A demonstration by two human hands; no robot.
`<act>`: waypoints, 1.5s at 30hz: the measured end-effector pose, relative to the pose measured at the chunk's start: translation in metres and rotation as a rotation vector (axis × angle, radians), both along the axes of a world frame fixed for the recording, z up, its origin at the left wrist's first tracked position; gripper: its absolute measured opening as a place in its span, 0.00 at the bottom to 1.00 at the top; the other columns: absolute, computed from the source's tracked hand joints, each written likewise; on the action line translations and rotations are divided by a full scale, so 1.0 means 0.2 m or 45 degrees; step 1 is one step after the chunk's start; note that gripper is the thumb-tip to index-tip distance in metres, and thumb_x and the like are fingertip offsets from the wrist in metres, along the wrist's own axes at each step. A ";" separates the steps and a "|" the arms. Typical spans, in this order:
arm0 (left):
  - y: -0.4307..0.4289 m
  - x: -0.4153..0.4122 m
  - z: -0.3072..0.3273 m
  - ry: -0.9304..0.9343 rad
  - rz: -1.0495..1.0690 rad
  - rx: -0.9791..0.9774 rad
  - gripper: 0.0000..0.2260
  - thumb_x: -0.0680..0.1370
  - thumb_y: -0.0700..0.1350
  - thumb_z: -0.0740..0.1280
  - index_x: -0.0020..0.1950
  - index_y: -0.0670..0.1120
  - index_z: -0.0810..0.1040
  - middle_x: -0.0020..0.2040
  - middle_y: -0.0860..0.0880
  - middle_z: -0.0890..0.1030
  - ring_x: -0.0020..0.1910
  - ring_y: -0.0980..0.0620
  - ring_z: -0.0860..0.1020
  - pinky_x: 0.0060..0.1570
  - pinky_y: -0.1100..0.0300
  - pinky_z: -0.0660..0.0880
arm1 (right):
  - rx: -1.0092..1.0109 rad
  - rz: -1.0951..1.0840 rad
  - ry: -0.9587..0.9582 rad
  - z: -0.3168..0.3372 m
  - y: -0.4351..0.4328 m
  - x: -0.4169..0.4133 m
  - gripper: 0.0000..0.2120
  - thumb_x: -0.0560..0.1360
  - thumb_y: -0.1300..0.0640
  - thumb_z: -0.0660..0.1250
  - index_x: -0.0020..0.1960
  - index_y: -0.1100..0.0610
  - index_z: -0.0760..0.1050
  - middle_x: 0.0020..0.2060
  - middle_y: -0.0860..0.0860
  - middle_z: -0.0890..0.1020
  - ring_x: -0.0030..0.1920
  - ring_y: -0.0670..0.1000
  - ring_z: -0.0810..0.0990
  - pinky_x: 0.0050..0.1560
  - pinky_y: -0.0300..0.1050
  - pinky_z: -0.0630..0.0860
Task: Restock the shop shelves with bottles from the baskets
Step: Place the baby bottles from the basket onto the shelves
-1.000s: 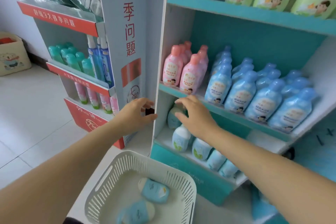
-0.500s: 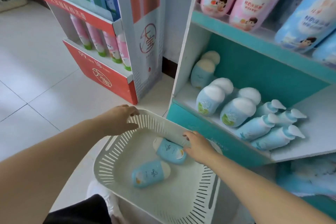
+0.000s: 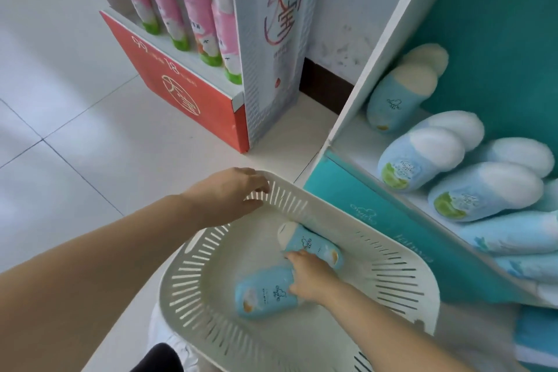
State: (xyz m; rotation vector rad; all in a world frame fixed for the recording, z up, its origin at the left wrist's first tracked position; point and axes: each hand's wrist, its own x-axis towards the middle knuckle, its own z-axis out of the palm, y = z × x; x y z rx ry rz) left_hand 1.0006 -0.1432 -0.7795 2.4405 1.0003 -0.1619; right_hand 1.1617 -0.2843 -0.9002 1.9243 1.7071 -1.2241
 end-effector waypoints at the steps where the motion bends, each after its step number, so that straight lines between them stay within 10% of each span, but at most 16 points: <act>1: 0.00 0.00 -0.01 -0.024 0.002 0.014 0.13 0.78 0.47 0.64 0.61 0.48 0.76 0.58 0.50 0.77 0.57 0.51 0.75 0.56 0.61 0.69 | -0.007 0.033 -0.006 -0.03 -0.01 -0.03 0.30 0.72 0.56 0.70 0.71 0.55 0.63 0.67 0.54 0.70 0.66 0.56 0.70 0.65 0.48 0.68; 25: -0.04 -0.10 -0.03 -0.283 0.192 0.103 0.13 0.77 0.44 0.65 0.61 0.46 0.76 0.54 0.48 0.78 0.50 0.49 0.77 0.50 0.62 0.69 | -0.024 0.483 -0.208 -0.13 -0.04 -0.14 0.25 0.68 0.56 0.73 0.61 0.57 0.66 0.58 0.56 0.76 0.57 0.58 0.77 0.51 0.48 0.72; 45: -0.10 0.09 0.61 -0.345 0.214 0.258 0.11 0.77 0.47 0.65 0.59 0.48 0.77 0.50 0.53 0.76 0.45 0.56 0.74 0.48 0.65 0.71 | 0.264 -0.207 0.068 0.94 0.11 0.29 0.23 0.64 0.46 0.74 0.55 0.51 0.71 0.50 0.48 0.77 0.51 0.50 0.76 0.51 0.45 0.75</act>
